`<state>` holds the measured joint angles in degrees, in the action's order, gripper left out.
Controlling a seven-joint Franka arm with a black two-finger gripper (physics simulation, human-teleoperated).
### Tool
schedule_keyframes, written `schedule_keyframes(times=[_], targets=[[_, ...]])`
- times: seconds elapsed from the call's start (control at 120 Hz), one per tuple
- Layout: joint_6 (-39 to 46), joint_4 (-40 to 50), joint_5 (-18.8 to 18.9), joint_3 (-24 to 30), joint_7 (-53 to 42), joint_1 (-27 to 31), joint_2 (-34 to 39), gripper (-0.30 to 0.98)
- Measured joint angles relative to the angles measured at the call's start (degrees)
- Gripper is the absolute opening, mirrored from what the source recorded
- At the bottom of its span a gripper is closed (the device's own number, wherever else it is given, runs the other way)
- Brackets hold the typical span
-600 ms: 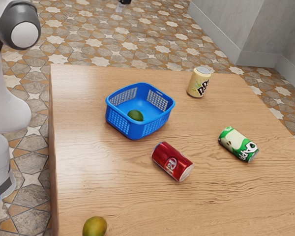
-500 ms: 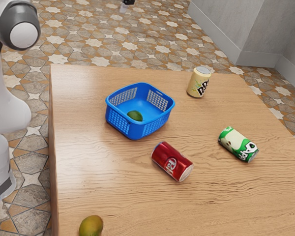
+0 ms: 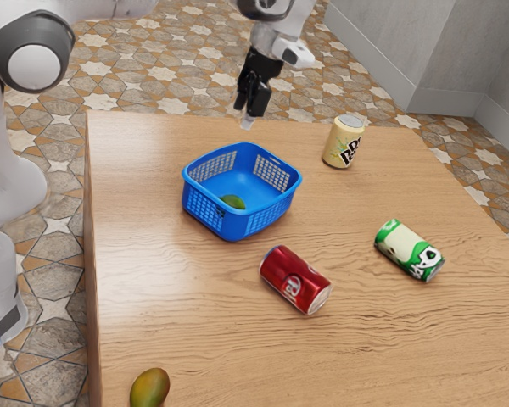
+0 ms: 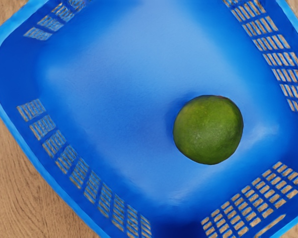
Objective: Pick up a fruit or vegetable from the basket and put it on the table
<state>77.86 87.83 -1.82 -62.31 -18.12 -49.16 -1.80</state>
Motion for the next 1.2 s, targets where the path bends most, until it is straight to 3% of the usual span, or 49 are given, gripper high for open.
schedule_keyframes(times=[0.042,0.108,0.4,0.417,0.475,0.533,0.6,0.717,0.733,0.75,0.808,0.833,0.858,0.892,0.942,0.992,1.167,1.2], targets=[[1.2,-0.9,-0.9,14.0,-0.5,13.2,-1.1,0.66],[2.7,-1.6,-2.1,22.8,-1.3,21.2,-2.1,0.66],[6.8,1.2,-3.5,28.1,-3.5,25.6,1.8,0.66],[6.7,1.0,-3.6,32.3,-3.6,29.8,1.9,0.66],[6.2,0.6,-3.5,59.9,-4.0,57.6,3.2,0.66],[5.5,0.0,-3.5,71.5,-4.4,69.5,3.4,0.66],[4.1,0.3,-3.1,74.9,-4.8,73.3,5.7,0.66],[1.7,-0.6,-2.1,75.0,-5.5,72.6,6.6,0.66],[1.5,-0.7,-1.9,73.5,-5.6,70.7,6.4,0.66],[1.3,-1.2,-1.6,66.7,-5.6,63.1,6.1,0.66],[0.9,-4.0,-1.3,23.2,-5.9,19.1,3.5,0.66],[0.8,-4.5,-1.4,6.9,-5.9,3.3,2.9,0.66],[0.7,-4.9,-1.4,-3.8,-5.9,-6.8,2.5,0.66],[0.5,-5.1,-1.5,-12.1,-6.0,-14.5,2.2,0.66],[0.3,-5.3,-1.5,-18.0,-6.0,-19.6,2.0,0.66],[0.4,-5.3,-1.5,-19.8,-6.0,-21.0,2.2,0.66],[0.2,-6.4,0.4,-17.3,-5.4,-20.0,2.8,0.66],[-0.1,-6.5,0.4,-13.9,-5.3,-17.3,2.7,0.66]])
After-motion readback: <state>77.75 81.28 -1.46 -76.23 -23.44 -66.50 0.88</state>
